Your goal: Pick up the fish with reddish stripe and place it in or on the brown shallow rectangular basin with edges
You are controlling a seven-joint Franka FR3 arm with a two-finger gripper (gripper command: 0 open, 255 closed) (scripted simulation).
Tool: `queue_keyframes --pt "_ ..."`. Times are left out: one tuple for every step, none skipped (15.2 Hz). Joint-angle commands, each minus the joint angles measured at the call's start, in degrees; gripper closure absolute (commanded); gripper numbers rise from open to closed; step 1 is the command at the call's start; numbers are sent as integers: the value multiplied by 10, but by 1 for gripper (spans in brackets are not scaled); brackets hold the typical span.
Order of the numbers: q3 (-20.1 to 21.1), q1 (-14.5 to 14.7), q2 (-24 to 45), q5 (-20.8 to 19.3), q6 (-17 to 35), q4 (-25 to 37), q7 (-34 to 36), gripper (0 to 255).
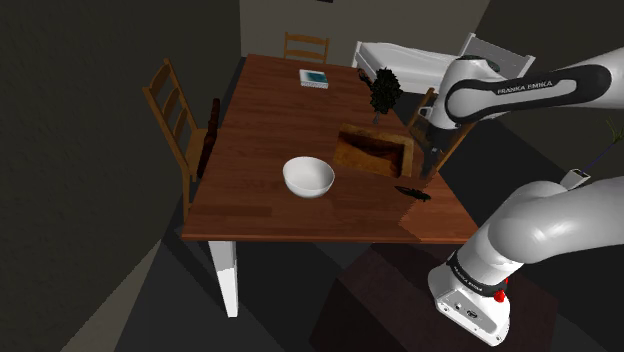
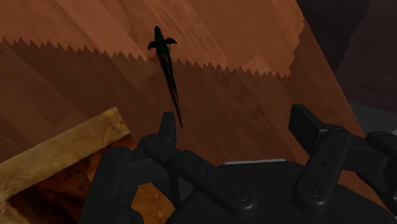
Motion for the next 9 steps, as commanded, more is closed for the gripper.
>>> queue_keyframes --pt "-26 0 35 -17 42 -8 -37 0" --pt "-41 -1 54 -26 63 -10 -56 0" --pt "-55 -1 76 -33 84 -10 -76 0" --pt "-70 0 98 -39 106 -10 -96 0" --pt "-85 2 122 -43 129 -9 -117 0" --pt "-100 5 148 -46 151 -6 -138 0" --pt "-114 9 175 -46 175 -3 -161 0" --pt "-118 10 183 -45 181 -2 -167 0" --pt "-121 11 191 -44 193 -5 -169 0"
